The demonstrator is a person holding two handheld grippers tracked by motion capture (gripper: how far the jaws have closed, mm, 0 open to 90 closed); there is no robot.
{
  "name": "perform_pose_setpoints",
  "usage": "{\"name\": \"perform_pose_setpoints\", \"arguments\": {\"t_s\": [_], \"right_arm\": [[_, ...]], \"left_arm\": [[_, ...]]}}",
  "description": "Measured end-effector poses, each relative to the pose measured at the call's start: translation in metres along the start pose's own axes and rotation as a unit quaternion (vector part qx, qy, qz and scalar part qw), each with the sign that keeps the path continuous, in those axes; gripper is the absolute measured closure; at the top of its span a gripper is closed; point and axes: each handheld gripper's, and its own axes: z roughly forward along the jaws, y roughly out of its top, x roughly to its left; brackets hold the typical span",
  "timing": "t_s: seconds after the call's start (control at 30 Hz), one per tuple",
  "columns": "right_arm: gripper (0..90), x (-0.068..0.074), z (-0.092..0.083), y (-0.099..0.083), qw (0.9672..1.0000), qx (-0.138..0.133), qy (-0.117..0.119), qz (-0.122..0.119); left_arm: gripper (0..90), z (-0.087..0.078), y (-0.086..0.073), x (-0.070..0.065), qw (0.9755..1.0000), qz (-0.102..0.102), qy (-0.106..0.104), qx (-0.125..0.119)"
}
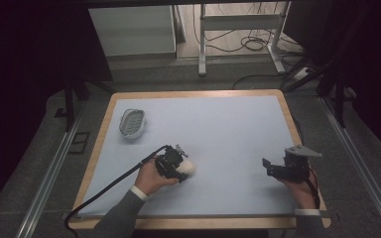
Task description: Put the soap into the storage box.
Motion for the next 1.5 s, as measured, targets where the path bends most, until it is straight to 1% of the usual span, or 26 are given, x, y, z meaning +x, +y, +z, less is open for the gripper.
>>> {"name": "perform_pose_setpoints", "arguments": {"t_s": [0.2, 0.53, 0.6, 0.77, 0.83, 0.97, 1.13, 1.2, 1.23, 1.3, 1.37, 1.5], "right_arm": [[8.3, 0.0, 0.0, 0.0, 1.0, 0.0, -0.001, 0.001], [8.3, -0.002, 0.0, -0.001, 1.0, 0.002, -0.003, 0.004], [8.3, -0.002, 0.0, -0.001, 1.0, 0.001, -0.003, 0.004], [8.2, -0.002, 0.0, -0.001, 1.0, 0.002, -0.003, 0.006], [8.2, -0.003, 0.0, -0.001, 1.0, 0.002, -0.004, 0.006], [8.2, -0.004, 0.001, -0.001, 0.9999, 0.003, -0.007, 0.011], [8.2, -0.004, 0.0, -0.002, 0.9999, 0.003, -0.005, 0.011], [8.2, -0.004, 0.0, -0.001, 0.9999, 0.003, -0.004, 0.011], [8.2, -0.004, 0.0, -0.001, 0.9999, 0.003, -0.005, 0.011], [8.2, -0.004, 0.001, -0.002, 0.9999, 0.003, -0.006, 0.012], [8.2, -0.004, 0.001, -0.002, 0.9999, 0.003, -0.005, 0.012], [8.2, -0.005, 0.001, -0.002, 0.9999, 0.005, -0.006, 0.012]], "left_arm": [[49.4, -0.01, 0.0, 0.007, 1.0, -0.005, 0.0, -0.008], [49.4, -0.02, 0.0, 0.017, 0.9998, -0.01, 0.004, -0.016], [49.4, -0.024, -0.001, 0.02, 0.9996, -0.016, 0.005, -0.022], [49.4, -0.029, -0.001, 0.026, 0.9993, -0.021, 0.012, -0.03], [49.4, -0.032, -0.001, 0.028, 0.9992, -0.023, 0.011, -0.032], [49.4, -0.036, -0.001, 0.036, 0.9988, -0.03, 0.013, -0.036], [49.4, -0.041, -0.001, 0.046, 0.9985, -0.038, 0.021, -0.034], [49.4, -0.044, -0.001, 0.054, 0.9978, -0.047, 0.021, -0.041], [49.4, -0.044, -0.001, 0.054, 0.9978, -0.047, 0.021, -0.041], [49.4, -0.045, -0.001, 0.059, 0.9972, -0.055, 0.024, -0.046], [49.4, -0.046, -0.001, 0.063, 0.9969, -0.058, 0.028, -0.045], [49.4, -0.048, -0.001, 0.067, 0.9966, -0.062, 0.03, -0.046]]}}
